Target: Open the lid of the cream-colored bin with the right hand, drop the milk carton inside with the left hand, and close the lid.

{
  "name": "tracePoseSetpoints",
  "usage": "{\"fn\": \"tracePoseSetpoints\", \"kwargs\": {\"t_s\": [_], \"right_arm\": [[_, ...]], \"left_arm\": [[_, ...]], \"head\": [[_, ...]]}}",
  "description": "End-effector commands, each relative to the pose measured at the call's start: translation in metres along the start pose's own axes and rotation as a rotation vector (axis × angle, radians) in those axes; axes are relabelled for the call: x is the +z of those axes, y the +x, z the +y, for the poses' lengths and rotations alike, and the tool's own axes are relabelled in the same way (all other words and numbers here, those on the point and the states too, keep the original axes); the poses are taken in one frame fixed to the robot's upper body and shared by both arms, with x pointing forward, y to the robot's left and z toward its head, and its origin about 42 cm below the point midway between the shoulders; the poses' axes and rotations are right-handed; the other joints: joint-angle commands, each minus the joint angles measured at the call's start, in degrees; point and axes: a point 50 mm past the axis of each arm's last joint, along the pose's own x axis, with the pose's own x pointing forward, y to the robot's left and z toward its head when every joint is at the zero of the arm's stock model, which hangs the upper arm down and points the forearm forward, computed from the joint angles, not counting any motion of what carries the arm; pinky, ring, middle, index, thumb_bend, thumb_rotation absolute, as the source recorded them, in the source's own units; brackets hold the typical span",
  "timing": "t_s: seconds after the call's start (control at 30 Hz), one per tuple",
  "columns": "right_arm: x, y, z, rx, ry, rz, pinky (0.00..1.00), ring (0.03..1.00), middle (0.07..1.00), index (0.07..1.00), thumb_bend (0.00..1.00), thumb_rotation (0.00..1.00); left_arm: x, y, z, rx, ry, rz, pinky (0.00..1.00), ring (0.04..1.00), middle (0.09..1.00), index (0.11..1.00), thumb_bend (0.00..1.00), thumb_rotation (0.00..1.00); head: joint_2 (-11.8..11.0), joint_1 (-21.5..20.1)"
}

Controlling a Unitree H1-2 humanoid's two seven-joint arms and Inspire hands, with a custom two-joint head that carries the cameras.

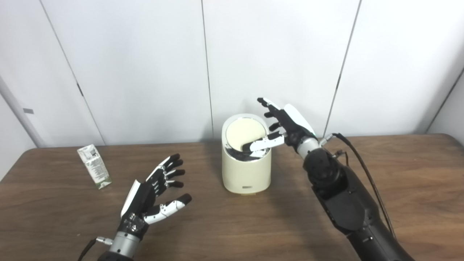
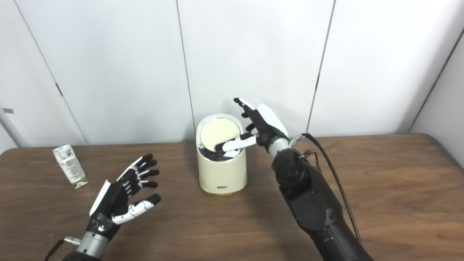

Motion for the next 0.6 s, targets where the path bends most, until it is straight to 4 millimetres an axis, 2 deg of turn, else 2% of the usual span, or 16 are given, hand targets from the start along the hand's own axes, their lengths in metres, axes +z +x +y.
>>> {"fn": "tracePoseSetpoints", "kwargs": {"t_s": [0.0,0.1,0.23,0.43,0.57], "right_arm": [[0.001,0.001,-0.003,0.009,-0.072,0.052,0.65,0.850,0.945,0.923,0.78,0.22],[0.004,-0.003,0.001,0.034,-0.088,0.055,0.74,0.883,0.947,0.920,0.77,0.19],[0.005,-0.006,0.004,0.061,-0.104,0.069,0.77,0.895,0.955,0.925,0.77,0.17],[0.006,-0.011,0.000,0.063,-0.092,0.073,0.71,0.882,0.958,0.925,0.78,0.17],[0.008,-0.013,-0.014,0.049,-0.048,0.059,0.70,0.897,0.961,0.929,0.78,0.19]], "left_arm": [[0.016,0.009,0.003,0.012,0.002,-0.068,0.69,0.820,0.890,0.935,0.73,0.30],[0.016,0.009,0.002,0.009,0.004,-0.067,0.69,0.823,0.891,0.938,0.73,0.31],[0.016,0.008,0.001,0.008,-0.004,-0.062,0.68,0.824,0.895,0.942,0.73,0.32],[0.017,0.008,0.000,0.009,-0.004,-0.056,0.68,0.822,0.893,0.939,0.74,0.32],[0.017,0.008,0.001,0.004,-0.003,-0.060,0.70,0.827,0.896,0.945,0.73,0.32]], "head": [[0.24,0.07],[0.31,0.08],[0.65,0.71],[0.76,0.74],[0.81,0.64]]}}
